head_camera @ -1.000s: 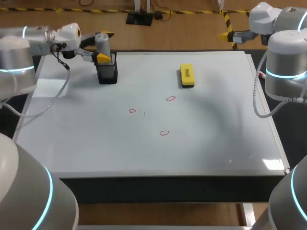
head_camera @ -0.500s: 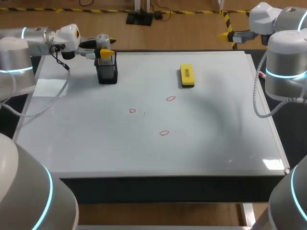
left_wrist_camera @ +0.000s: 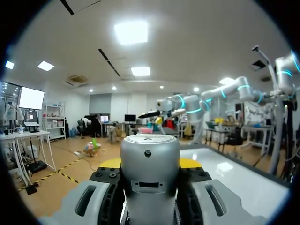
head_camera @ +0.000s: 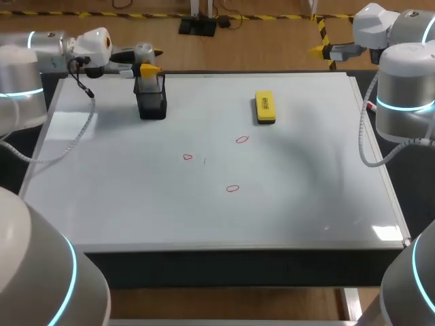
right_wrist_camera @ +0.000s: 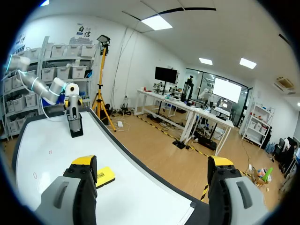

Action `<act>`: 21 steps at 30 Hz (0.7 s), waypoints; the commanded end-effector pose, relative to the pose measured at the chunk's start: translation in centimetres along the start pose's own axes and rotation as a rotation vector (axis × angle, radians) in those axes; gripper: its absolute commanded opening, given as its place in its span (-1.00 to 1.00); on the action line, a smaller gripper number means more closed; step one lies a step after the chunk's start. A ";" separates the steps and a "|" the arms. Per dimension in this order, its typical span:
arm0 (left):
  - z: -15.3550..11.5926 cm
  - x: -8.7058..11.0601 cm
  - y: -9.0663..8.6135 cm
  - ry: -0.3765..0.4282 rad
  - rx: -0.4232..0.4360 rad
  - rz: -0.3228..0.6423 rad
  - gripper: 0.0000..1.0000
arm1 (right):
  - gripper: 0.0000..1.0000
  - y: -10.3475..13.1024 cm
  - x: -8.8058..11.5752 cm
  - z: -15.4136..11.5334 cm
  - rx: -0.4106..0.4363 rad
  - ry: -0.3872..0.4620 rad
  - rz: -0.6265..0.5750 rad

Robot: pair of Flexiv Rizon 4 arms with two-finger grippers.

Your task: Pick up the inspection probe, press it on each red-marked spot on the whiteboard one by one, put down the probe, pick up the eraser, and wipe off all the red marks.

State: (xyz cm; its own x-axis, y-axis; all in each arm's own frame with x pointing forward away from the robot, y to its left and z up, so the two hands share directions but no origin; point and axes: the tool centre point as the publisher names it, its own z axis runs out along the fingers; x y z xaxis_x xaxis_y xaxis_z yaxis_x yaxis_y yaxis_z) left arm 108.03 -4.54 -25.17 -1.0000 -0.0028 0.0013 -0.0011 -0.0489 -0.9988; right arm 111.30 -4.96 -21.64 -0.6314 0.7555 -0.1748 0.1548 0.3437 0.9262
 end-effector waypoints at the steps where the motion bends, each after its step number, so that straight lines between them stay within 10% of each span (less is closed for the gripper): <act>1: 0.0 0.4 -1.5 -0.018 -0.017 0.007 -1.00 | 1.00 0.0 0.0 0.0 0.002 0.001 0.000; 21: 0.0 -0.7 -5.6 -0.002 -0.001 0.019 -1.00 | 1.00 0.0 0.0 0.0 0.002 0.001 0.000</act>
State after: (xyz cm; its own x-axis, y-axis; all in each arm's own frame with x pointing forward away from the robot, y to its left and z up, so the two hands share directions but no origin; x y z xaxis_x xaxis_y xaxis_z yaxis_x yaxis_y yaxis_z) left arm 108.60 -4.31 -20.00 -0.9998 -0.0106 -0.0171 0.0176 -0.0510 -0.9985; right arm 111.31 -4.96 -21.64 -0.6314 0.7555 -0.1748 0.1548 0.3437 0.9262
